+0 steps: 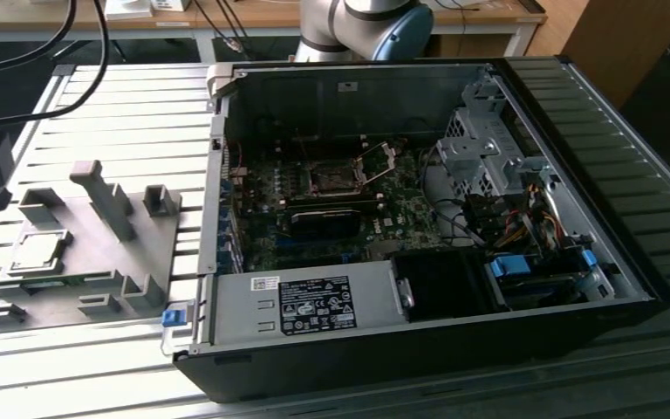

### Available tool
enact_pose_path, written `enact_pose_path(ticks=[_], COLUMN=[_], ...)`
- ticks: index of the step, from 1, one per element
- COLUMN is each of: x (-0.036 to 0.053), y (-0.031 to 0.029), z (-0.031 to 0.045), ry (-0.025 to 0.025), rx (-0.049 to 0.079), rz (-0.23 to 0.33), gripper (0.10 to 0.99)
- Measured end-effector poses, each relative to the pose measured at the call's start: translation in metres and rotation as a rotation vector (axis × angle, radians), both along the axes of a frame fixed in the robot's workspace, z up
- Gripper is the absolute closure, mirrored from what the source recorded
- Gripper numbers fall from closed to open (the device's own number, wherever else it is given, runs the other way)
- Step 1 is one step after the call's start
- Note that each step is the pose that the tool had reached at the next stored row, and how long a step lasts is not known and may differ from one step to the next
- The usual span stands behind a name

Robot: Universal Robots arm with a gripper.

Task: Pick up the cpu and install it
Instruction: 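Pick up the cpu and move it towards the insertion slot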

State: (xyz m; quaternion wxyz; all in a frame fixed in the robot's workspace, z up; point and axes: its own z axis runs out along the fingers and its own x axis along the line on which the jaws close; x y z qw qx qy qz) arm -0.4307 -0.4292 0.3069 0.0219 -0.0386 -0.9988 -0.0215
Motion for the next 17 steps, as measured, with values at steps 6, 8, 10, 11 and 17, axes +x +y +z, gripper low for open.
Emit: enact_pose_path(ticks=[6, 8, 10, 11, 17], x=[0.0, 0.0, 0.0, 0.0, 0.0], y=[-0.0003, -0.0005, -0.0005, -0.0006, -0.0011], z=[-0.0033, -0.0045, -0.0056, -0.0062, -0.0101], ry=[0.0016, 0.002, 0.0026, 0.0031, 0.0042], rx=[0.0, 0.0, 0.0, 0.0, 0.0], rz=[0.0, 0.0, 0.0, 0.0, 0.0], gripper=[0.588, 0.588, 0.588, 0.588, 0.588])
